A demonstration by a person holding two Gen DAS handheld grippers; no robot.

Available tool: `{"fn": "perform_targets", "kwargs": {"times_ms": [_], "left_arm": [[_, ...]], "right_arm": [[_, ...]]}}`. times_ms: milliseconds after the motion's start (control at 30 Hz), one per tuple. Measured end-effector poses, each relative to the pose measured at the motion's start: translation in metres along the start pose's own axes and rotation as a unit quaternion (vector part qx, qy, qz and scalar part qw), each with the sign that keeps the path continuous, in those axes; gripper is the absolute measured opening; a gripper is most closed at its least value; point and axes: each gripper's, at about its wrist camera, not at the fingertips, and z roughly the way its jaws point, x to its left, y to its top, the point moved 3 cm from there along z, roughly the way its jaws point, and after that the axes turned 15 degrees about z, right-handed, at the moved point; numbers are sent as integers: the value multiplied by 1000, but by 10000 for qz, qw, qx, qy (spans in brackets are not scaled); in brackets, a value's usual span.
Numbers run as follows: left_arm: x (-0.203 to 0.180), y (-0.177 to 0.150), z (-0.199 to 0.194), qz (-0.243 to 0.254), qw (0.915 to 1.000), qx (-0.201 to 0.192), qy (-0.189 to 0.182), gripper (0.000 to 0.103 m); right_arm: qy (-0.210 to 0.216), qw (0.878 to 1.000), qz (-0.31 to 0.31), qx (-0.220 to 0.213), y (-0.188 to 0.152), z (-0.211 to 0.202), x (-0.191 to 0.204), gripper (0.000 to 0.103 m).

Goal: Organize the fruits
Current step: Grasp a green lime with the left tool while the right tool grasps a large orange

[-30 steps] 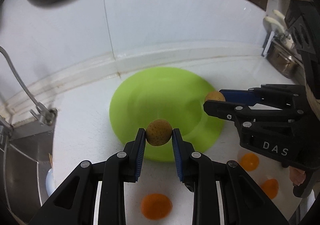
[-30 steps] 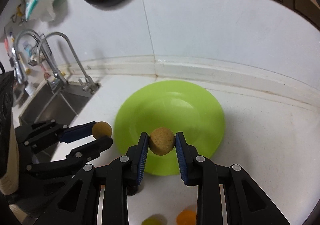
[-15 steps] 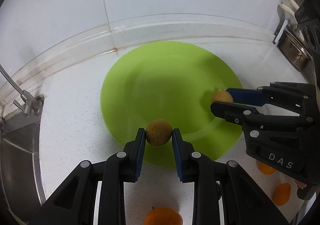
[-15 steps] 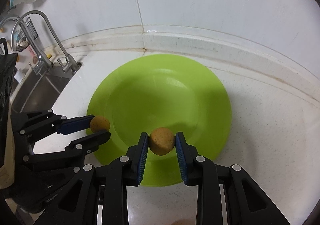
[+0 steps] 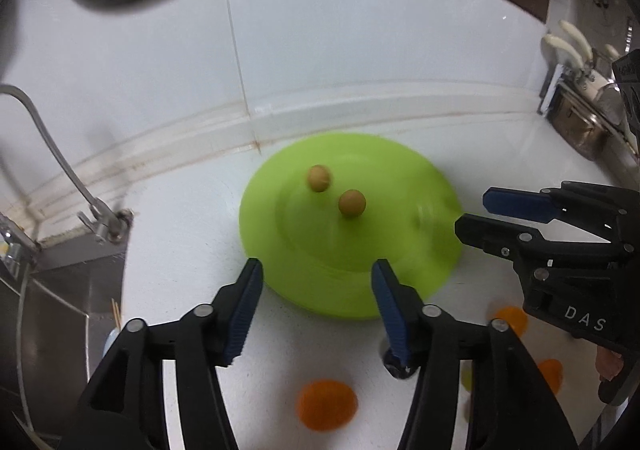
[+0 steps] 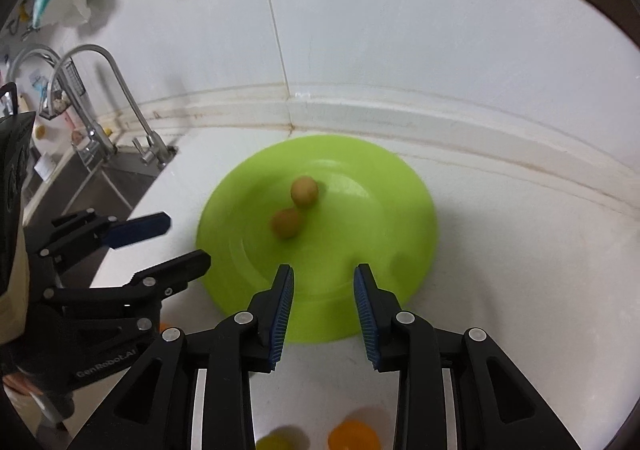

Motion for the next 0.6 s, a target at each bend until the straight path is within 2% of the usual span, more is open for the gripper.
{"fn": "perform_targets", "kwargs": {"times_ms": [33, 133, 200, 267, 367, 467, 600], "left_arm": [[-2, 0, -7, 25, 10000, -73, 51, 61], [-7, 1, -29, 75, 9994, -306, 158, 72], [-12, -1, -43, 104, 9988, -430, 228, 73], [-14, -4, -54, 95, 9980, -540, 310, 79], [-18, -8, -70, -7, 9970, -689, 352, 84], [-22, -13, -83, -49, 9960, -802, 395, 89], [-34, -23, -100, 52, 9941, -934, 542, 92]], "right_arm": [[-13, 9999, -13, -103, -3, -9, 1, 38], [-24, 9995, -35, -318, -9, -28, 2, 39], [-25, 9990, -6, -450, -15, -43, 3, 41], [-25, 9983, 48, -579, -19, -56, 2, 51], [-74, 9967, 117, -804, -26, -77, 0, 53], [-107, 9951, 149, -976, -32, -96, -2, 58], [-188, 9927, 140, -1185, -40, -116, -5, 59]]}}
